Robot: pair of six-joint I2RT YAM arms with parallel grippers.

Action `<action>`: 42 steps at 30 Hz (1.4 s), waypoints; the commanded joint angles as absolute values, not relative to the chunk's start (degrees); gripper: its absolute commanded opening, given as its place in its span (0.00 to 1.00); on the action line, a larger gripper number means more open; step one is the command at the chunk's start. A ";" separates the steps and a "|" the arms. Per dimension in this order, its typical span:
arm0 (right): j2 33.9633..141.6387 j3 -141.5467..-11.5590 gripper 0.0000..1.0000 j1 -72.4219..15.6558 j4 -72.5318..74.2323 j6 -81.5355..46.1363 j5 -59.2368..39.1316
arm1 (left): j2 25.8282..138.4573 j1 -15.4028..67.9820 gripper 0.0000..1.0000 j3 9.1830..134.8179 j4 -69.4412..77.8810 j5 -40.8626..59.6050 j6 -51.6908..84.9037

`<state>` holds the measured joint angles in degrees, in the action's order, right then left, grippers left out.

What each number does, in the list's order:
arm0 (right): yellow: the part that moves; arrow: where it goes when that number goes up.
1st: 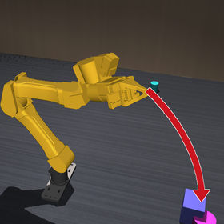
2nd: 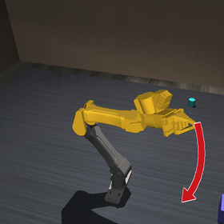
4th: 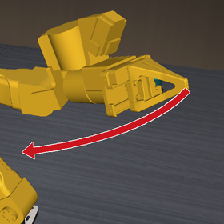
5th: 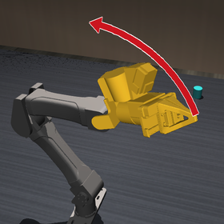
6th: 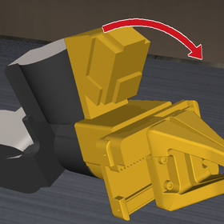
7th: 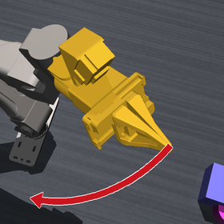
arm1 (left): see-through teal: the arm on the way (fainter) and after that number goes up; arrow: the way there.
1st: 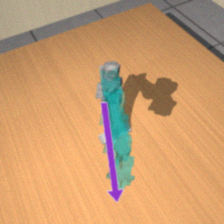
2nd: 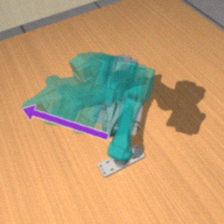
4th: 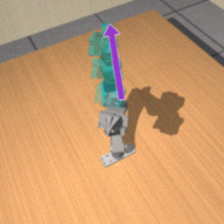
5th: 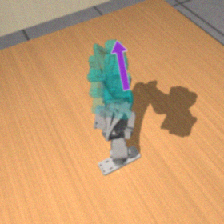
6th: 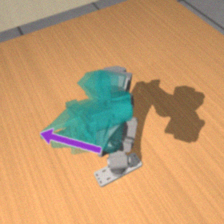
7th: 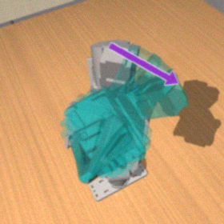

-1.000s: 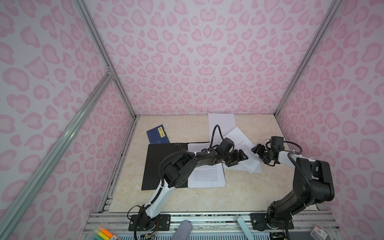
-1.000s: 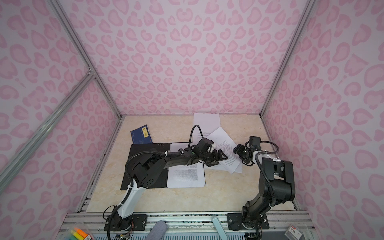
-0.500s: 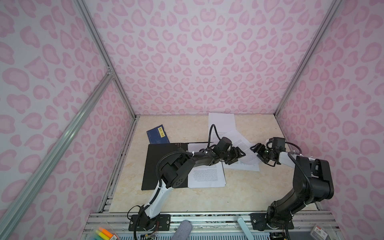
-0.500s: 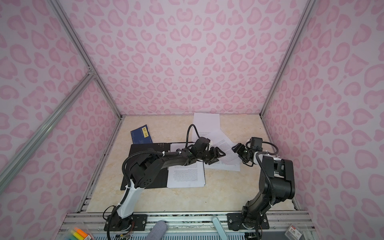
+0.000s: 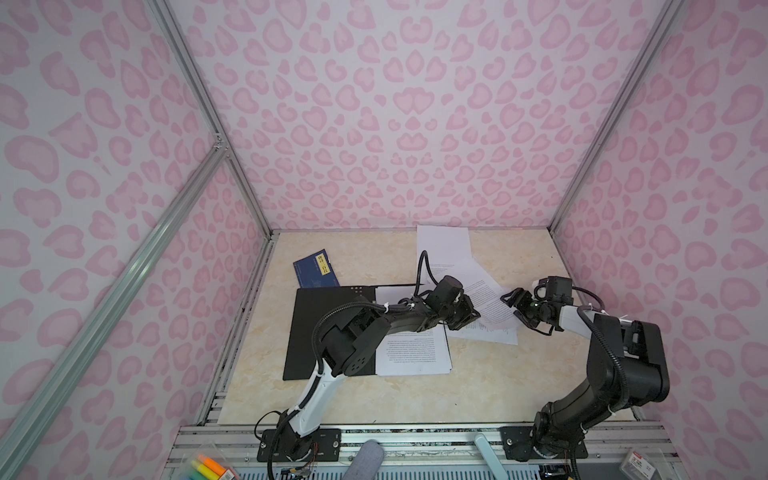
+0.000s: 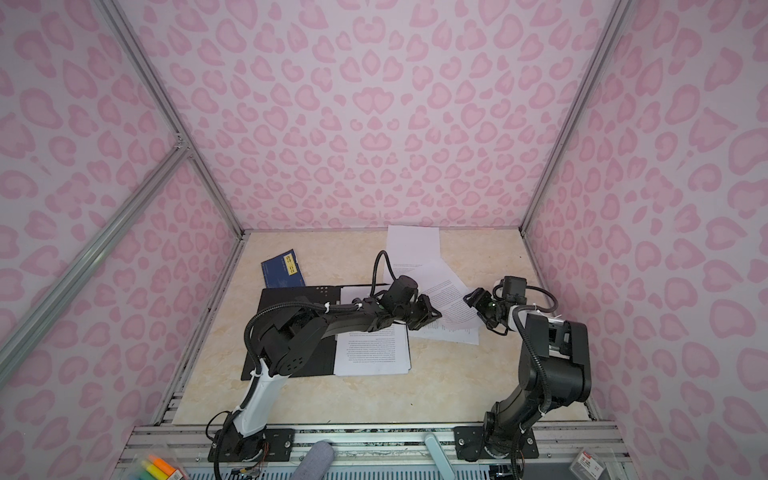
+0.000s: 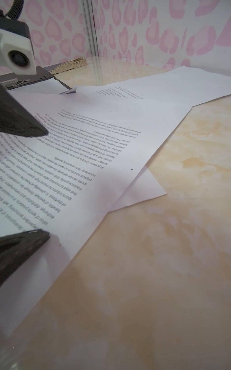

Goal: Put the files into the folder

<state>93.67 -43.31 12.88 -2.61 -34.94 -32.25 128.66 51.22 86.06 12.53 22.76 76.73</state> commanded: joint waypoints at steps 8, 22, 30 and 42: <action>83.27 -46.39 0.79 13.46 -18.66 -33.49 -21.95 | 127.00 51.15 0.03 98.72 0.50 27.45 63.11; 83.79 -44.37 0.98 17.69 -3.60 -40.25 -41.57 | 120.69 43.51 0.03 105.84 -11.40 47.14 50.19; 91.17 -40.02 0.98 17.12 26.06 -58.95 -55.75 | 115.87 38.37 0.03 105.38 -9.39 54.54 50.63; 103.01 -38.24 0.97 10.79 64.60 -93.74 -60.64 | 116.28 36.91 0.03 110.56 -5.20 61.08 51.07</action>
<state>100.92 -39.03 11.46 49.63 -81.34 -58.52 116.40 37.06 109.16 -8.58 58.15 51.24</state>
